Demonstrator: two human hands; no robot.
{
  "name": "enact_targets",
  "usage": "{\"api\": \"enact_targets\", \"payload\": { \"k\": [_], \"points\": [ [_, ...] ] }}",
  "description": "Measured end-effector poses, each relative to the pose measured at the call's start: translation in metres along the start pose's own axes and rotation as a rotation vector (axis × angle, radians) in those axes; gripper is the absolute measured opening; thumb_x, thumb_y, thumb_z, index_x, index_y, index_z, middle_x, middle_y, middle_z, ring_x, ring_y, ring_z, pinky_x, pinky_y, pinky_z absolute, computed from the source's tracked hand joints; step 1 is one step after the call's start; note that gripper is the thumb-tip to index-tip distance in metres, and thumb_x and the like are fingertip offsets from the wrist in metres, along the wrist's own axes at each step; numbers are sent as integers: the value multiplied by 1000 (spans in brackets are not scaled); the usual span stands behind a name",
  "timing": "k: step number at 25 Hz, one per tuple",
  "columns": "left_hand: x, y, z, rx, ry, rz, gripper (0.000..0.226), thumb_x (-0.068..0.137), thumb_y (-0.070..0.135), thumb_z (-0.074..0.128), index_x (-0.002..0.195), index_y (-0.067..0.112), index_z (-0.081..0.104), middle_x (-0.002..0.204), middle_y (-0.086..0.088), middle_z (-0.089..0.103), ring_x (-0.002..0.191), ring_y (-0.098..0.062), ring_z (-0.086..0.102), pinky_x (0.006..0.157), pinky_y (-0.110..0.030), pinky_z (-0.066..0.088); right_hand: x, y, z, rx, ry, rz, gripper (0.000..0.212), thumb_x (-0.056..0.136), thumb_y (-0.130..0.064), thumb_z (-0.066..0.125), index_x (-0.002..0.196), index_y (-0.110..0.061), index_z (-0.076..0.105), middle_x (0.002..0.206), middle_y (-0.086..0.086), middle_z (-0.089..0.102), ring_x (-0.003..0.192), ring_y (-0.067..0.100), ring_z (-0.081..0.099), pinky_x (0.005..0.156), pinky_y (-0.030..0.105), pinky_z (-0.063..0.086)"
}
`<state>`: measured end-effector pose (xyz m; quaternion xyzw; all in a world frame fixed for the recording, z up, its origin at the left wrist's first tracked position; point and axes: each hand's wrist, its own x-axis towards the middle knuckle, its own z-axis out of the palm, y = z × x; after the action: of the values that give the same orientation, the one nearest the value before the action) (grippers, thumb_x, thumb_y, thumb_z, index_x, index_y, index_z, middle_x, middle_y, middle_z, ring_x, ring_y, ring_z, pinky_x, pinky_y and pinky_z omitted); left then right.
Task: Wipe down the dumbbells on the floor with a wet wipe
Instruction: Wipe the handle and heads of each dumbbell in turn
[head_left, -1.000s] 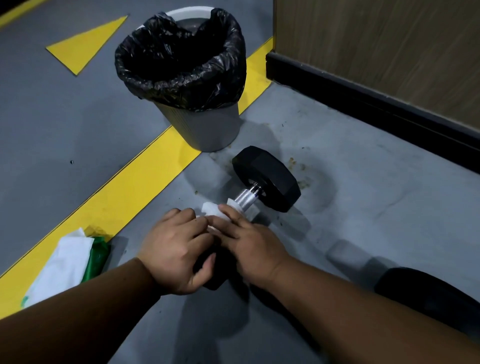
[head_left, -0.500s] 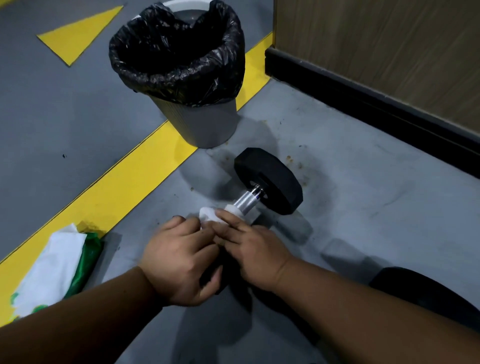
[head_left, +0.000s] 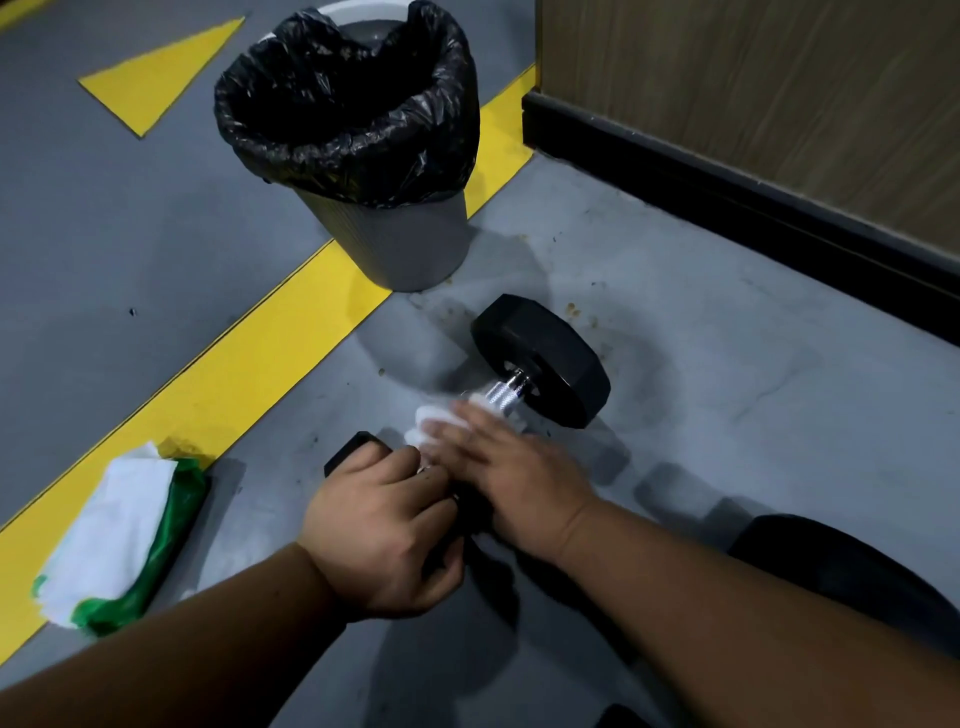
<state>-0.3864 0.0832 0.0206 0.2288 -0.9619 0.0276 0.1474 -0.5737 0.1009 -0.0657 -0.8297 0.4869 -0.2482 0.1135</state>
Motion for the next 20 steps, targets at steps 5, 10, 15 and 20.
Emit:
{"api": "enact_targets", "payload": {
  "k": [5,10,15,20],
  "points": [
    [-1,0,1,15,6,-11,27,75,33,66,62,16,51,69,-5,47,59,-30,42,59,-44,41,-4,-2,1,34,73,178,86,74,5,64,153,-21,43,164,-6,32,155,22,18,103,33,50],
    [0,3,0,23,3,-10,27,74,34,67,62,16,52,68,-6,48,61,-29,42,59,-45,42,-7,-1,-8,90,-101,-10,76,85,-4,58,154,-30,41,166,-12,26,155,13,17,97,34,50],
    [0,3,1,28,-3,-29,28,73,36,67,61,17,50,71,-4,47,60,-30,42,61,-41,40,0,5,2,137,120,277,81,77,11,54,151,-21,46,164,-6,32,156,17,15,115,28,36],
    [1,5,-2,33,-8,-23,25,72,35,68,63,17,54,68,-4,49,63,-30,44,61,-39,40,-13,-25,2,83,-33,24,73,85,-20,61,153,-29,36,165,-10,24,149,11,25,80,24,56]
  ]
}}
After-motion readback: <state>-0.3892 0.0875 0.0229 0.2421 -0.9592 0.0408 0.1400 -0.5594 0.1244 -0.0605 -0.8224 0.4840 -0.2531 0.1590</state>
